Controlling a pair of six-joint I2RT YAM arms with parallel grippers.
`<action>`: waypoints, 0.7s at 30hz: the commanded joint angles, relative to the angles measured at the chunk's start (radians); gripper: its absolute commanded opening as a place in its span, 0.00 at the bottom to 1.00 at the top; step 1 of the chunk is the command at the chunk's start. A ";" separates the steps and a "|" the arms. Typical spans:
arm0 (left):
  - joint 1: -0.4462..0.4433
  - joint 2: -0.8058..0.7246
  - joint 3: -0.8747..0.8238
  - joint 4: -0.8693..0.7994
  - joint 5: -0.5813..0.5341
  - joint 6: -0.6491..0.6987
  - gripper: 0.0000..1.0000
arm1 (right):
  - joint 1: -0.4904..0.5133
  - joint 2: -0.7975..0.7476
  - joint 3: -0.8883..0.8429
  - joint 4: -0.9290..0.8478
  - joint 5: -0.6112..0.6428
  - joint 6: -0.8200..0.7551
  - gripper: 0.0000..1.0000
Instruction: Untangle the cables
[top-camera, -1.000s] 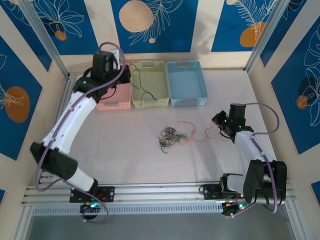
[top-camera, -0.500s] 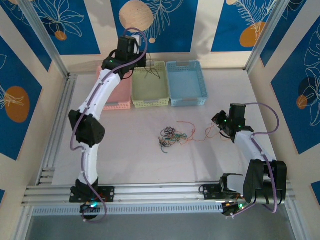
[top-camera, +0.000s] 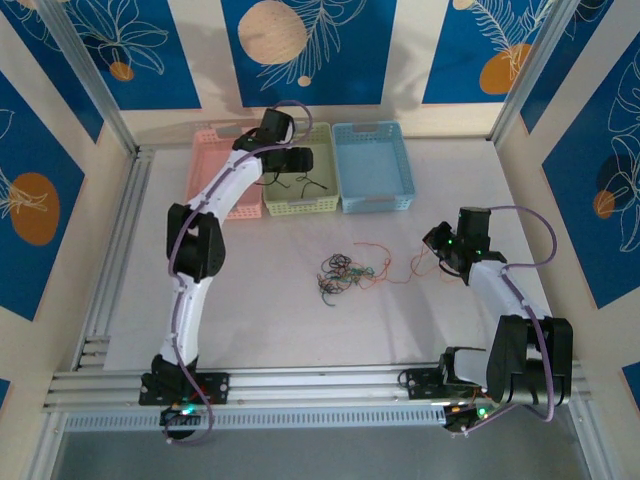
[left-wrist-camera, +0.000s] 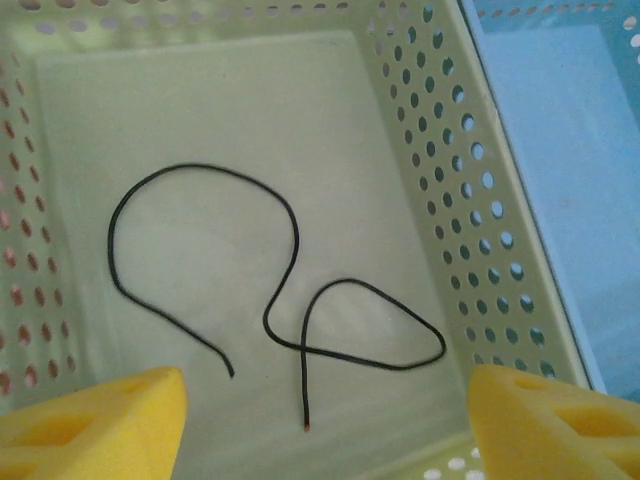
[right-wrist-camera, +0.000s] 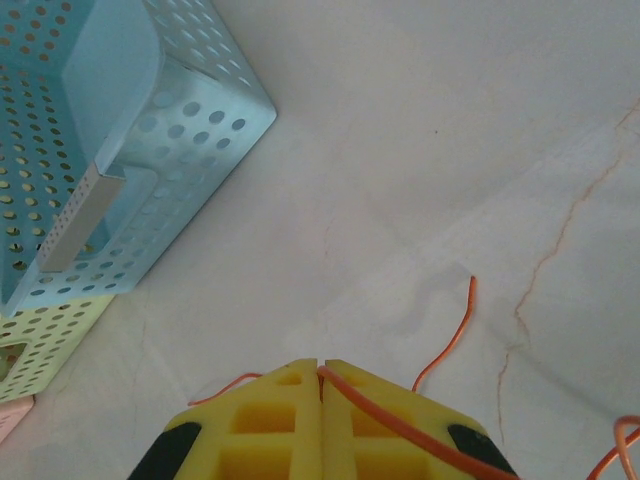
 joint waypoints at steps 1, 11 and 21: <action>-0.009 -0.212 -0.096 0.022 0.023 0.017 0.74 | 0.003 0.007 0.019 0.021 -0.025 0.015 0.00; -0.212 -0.740 -0.902 0.341 0.114 0.018 0.75 | -0.004 0.002 0.010 0.028 -0.031 0.023 0.00; -0.415 -0.754 -1.181 0.480 0.054 -0.204 0.74 | -0.009 0.008 0.010 0.028 -0.036 0.025 0.00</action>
